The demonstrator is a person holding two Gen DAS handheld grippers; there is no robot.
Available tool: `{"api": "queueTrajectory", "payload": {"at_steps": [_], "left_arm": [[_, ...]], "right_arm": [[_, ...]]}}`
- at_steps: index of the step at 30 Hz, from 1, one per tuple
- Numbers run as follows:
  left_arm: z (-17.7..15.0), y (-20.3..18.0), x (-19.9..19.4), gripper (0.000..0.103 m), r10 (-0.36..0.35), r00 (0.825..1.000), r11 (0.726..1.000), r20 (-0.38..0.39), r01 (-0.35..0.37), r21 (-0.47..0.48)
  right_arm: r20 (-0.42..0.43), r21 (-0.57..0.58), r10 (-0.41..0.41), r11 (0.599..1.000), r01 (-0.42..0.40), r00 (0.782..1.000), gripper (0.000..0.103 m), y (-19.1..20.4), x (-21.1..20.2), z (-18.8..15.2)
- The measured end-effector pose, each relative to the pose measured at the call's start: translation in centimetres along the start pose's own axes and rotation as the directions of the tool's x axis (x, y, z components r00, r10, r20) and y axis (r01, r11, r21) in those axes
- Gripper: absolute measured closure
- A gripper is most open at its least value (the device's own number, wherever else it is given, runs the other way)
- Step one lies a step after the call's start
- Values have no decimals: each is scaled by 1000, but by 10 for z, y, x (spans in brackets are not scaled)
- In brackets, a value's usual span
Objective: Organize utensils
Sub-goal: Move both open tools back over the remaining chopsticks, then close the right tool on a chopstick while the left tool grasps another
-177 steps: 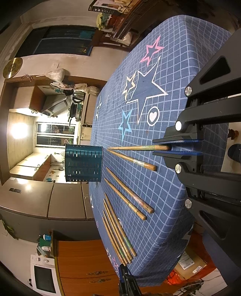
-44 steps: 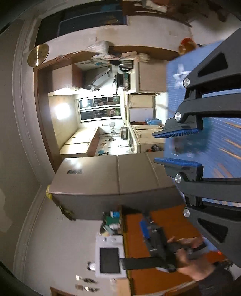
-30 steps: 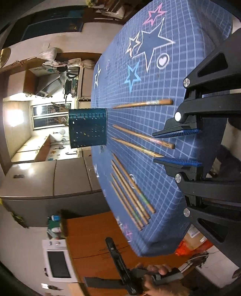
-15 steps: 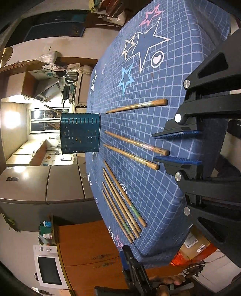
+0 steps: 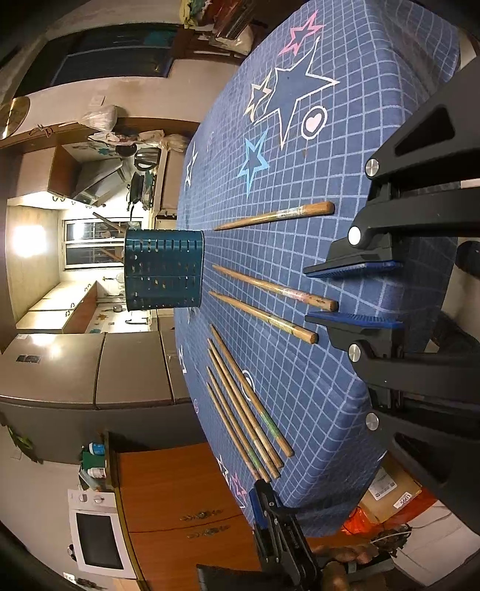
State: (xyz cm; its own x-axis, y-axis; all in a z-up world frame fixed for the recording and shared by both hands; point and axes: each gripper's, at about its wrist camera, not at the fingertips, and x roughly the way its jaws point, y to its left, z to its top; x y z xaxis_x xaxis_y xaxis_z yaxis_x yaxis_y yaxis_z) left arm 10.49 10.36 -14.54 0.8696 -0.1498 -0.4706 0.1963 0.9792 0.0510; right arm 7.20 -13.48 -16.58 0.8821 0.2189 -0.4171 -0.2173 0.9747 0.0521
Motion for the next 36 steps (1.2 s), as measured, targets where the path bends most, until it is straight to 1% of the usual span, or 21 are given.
{"api": "queueTrajectory", "payload": {"at_steps": [3, 4, 7, 19, 26, 32, 36], "left_arm": [[-2, -4, 1, 78, -1, 1000, 1000, 13, 0, 9], [-2, -5, 1, 78, 1, 1000, 1000, 18, -2, 11], [-4, -6, 0, 80, 1, 1000, 1000, 27, -1, 7], [-8, -8, -4, 86, -7, 999, 1000, 41, 7, -13], [-6, -3, -2, 86, -9, 999, 999, 32, 10, -36], [-1, -3, -1, 86, 4, 1000, 999, 12, -4, -40], [-1, -5, -2, 86, 3, 1000, 999, 8, -3, -41]], "right_arm": [[6, 0, 0, 1000, 0, 1000, 83, 0, -1, -1], [8, -1, 4, 1000, -4, 1000, 86, 0, -1, -2], [11, -14, 15, 1000, -15, 1000, 89, 3, -2, -3], [29, -11, 7, 1000, -6, 1000, 90, 4, -3, -5], [25, -5, 5, 1000, -5, 1000, 91, 6, -1, -4], [20, 0, 11, 1000, -11, 1000, 94, 6, 0, -3], [23, -1, 13, 1000, -13, 1000, 94, 5, 1, -5]]}}
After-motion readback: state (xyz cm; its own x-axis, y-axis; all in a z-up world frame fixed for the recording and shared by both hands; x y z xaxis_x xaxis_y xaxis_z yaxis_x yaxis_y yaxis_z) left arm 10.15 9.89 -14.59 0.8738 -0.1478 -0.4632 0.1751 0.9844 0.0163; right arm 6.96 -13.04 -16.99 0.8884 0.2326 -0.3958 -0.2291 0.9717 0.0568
